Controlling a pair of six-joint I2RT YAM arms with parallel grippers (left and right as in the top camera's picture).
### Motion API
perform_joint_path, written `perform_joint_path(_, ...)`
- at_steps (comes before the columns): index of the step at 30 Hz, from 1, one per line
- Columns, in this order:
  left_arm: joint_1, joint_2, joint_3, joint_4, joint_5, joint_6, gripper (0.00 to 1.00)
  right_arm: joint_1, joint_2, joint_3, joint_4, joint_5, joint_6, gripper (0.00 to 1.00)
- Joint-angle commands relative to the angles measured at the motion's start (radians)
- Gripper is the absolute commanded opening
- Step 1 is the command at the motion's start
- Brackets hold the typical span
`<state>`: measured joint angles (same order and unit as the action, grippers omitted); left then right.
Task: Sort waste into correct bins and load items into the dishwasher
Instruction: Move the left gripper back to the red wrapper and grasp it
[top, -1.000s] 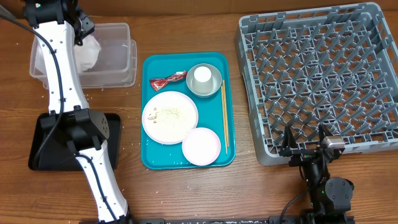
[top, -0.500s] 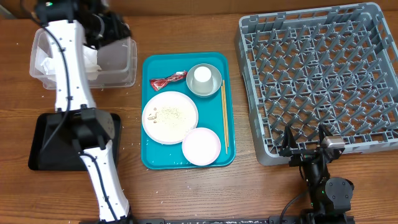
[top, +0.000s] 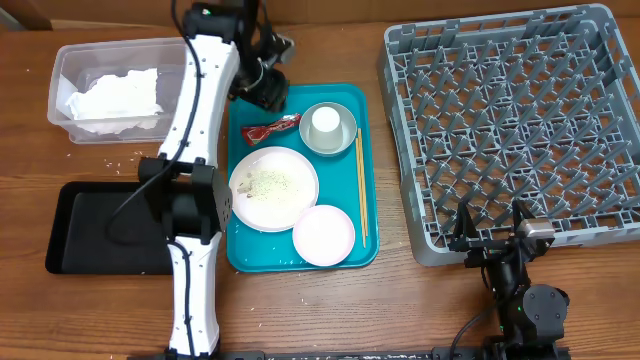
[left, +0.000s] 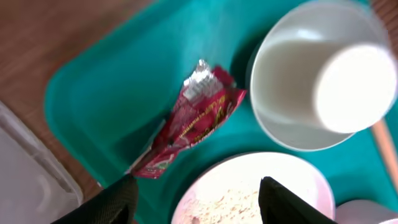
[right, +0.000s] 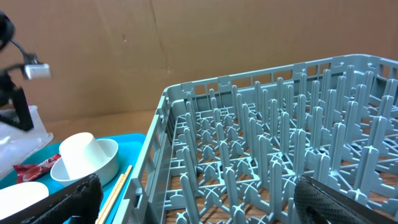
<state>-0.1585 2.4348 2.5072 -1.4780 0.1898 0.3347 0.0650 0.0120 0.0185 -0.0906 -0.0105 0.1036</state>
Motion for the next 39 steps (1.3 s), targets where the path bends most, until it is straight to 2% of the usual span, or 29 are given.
perform_joint_path(1,-0.020,-0.015,-0.100,0.022,-0.053,0.109,0.64,-0.008,-0.008,-0.010,0.006,0.010,-0.006,1.00)
perform_joint_path(5,-0.024,-0.015,-0.209,0.105,-0.030,0.192,0.69,-0.008,-0.008,-0.010,0.006,0.010,-0.006,1.00)
perform_joint_path(9,-0.024,-0.015,-0.289,0.184,-0.049,0.242,0.69,-0.008,-0.008,-0.010,0.006,0.010,-0.006,1.00)
perform_joint_path(16,-0.024,-0.015,-0.361,0.360,-0.103,0.238,0.68,-0.008,-0.008,-0.010,0.006,0.010,-0.006,1.00)
perform_joint_path(22,-0.026,-0.015,-0.385,0.388,-0.083,0.234,0.54,-0.008,-0.008,-0.010,0.006,0.010,-0.006,1.00)
perform_joint_path(28,-0.026,-0.015,-0.425,0.392,-0.058,0.203,0.32,-0.008,-0.008,-0.010,0.006,0.010,-0.006,1.00)
perform_joint_path(29,-0.026,-0.015,-0.427,0.391,-0.058,0.197,0.25,-0.008,-0.008,-0.010,0.006,0.010,-0.006,1.00)
perform_joint_path(30,-0.026,-0.015,-0.428,0.392,-0.059,0.180,0.09,-0.008,-0.008,-0.010,0.006,0.010,-0.006,1.00)
perform_joint_path(31,-0.026,-0.015,-0.428,0.395,-0.059,0.164,0.04,-0.008,-0.008,-0.010,0.006,0.010,-0.006,1.00)
perform_joint_path(35,-0.025,-0.016,-0.374,0.399,-0.059,0.023,0.04,-0.008,-0.008,-0.010,0.006,0.010,-0.006,1.00)
perform_joint_path(39,-0.021,-0.028,-0.227,0.351,-0.059,-0.071,0.04,-0.008,-0.008,-0.010,0.006,0.010,-0.006,1.00)
